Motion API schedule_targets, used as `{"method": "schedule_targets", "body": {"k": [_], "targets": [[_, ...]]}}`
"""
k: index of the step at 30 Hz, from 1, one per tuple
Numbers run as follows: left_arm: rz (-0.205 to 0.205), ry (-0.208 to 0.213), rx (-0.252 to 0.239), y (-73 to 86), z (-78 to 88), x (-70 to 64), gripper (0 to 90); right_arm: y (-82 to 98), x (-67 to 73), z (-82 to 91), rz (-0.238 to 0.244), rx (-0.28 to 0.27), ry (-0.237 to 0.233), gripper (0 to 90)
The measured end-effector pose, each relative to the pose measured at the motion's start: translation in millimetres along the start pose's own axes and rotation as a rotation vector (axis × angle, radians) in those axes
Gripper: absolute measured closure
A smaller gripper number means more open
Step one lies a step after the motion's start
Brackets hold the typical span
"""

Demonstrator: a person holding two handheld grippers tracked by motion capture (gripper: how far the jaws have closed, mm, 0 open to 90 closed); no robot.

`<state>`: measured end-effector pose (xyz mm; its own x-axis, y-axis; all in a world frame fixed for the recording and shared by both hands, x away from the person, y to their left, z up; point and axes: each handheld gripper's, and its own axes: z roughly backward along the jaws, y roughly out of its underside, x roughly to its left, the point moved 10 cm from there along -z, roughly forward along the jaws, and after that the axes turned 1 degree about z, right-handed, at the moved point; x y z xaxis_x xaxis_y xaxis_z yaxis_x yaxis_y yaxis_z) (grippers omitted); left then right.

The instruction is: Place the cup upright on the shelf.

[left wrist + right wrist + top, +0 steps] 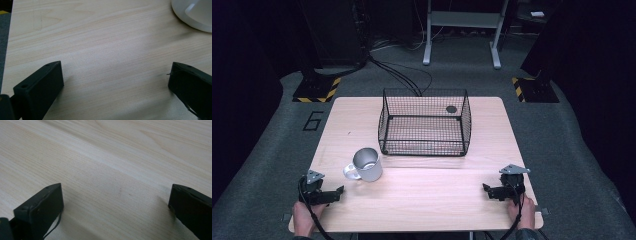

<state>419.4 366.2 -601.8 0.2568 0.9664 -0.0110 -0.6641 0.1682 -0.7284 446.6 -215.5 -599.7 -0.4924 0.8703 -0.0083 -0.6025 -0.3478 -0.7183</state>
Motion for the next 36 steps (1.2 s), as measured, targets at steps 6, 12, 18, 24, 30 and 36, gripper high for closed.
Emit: {"method": "schedule_targets", "body": {"k": [6,12,18,24,30,36], "targets": [[-0.016,0.016,0.001,0.3,0.7,-2.0,0.1,0.0,-0.2,-0.1,0.008,0.004,-0.007,0.0],[-0.034,0.062,-0.006,-0.8,8.0,-3.9,0.2,-0.1,-0.2,-0.1,0.006,0.002,-0.007,0.0],[-0.046,0.116,-0.055,-17.4,31.2,-6.1,0.1,-0.1,-0.1,0.0,0.005,0.002,-0.007,0.0],[-0.065,0.187,-0.119,-43.3,55.3,-11.2,0.0,0.0,-0.1,-0.1,0.007,0.003,-0.007,0.0],[-0.104,0.253,-0.153,-68.5,68.7,-23.5,0.0,-0.1,-0.1,-0.2,0.007,0.002,-0.008,0.0],[-0.173,0.299,-0.155,-89.1,66.0,-41.7,0.0,-0.2,-0.1,-0.2,0.007,0.002,-0.009,0.0]]}}
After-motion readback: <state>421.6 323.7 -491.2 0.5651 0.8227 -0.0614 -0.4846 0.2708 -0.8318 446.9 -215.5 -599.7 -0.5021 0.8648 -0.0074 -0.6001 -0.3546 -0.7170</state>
